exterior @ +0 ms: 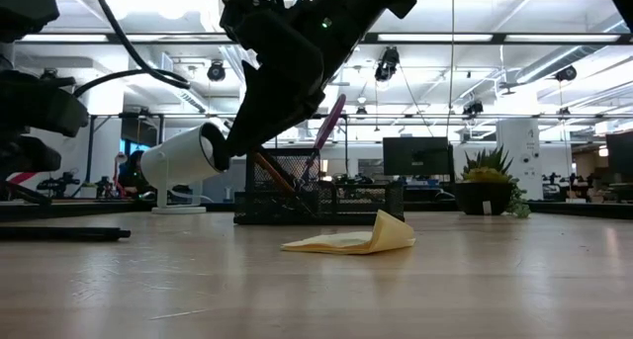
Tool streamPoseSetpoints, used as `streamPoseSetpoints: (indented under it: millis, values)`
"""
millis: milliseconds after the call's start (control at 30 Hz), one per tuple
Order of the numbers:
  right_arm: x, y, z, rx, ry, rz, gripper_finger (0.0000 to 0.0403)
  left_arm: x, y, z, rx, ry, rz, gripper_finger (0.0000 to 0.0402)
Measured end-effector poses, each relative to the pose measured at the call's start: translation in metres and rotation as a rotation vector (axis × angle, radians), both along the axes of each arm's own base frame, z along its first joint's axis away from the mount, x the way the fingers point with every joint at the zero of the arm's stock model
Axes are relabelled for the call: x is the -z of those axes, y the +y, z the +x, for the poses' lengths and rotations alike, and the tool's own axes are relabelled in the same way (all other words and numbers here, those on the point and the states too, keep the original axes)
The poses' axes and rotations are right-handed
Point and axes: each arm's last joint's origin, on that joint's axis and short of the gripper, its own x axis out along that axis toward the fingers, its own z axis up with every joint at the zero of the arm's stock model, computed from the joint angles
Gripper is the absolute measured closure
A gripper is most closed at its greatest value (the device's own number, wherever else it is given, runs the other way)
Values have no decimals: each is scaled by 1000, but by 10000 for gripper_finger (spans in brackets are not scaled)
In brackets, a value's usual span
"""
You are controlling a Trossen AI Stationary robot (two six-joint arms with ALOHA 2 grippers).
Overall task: Pick and place office supplies into organizer
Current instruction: Put the black pen into the black desk organizer
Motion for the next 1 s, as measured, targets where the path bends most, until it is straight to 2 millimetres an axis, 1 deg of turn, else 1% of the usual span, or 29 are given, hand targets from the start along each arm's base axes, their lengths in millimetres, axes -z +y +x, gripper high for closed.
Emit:
streamPoseSetpoints:
  millis: [267, 500, 633, 767, 900, 1000]
  values:
    - [0, -4, 1, 10, 0, -1, 268, 1, 0, 0, 1, -8, -3, 396]
    - [0, -5, 1, 12, -1, 4, 276, 4, 0, 2, -8, -48, -10, 401]
    - [-1, -4, 2, 4, -9, 16, 274, 9, 0, 2, -10, -44, -1, 401]
    - [1, -3, 9, -36, -68, 48, 273, 14, -1, 3, -4, -32, 13, 402]
    - [19, -3, 18, -62, -72, 74, 271, 18, -3, 7, -7, -42, 14, 401]
    - [31, -4, 21, -45, -62, 92, 266, 19, -5, 10, -9, -54, 13, 401]
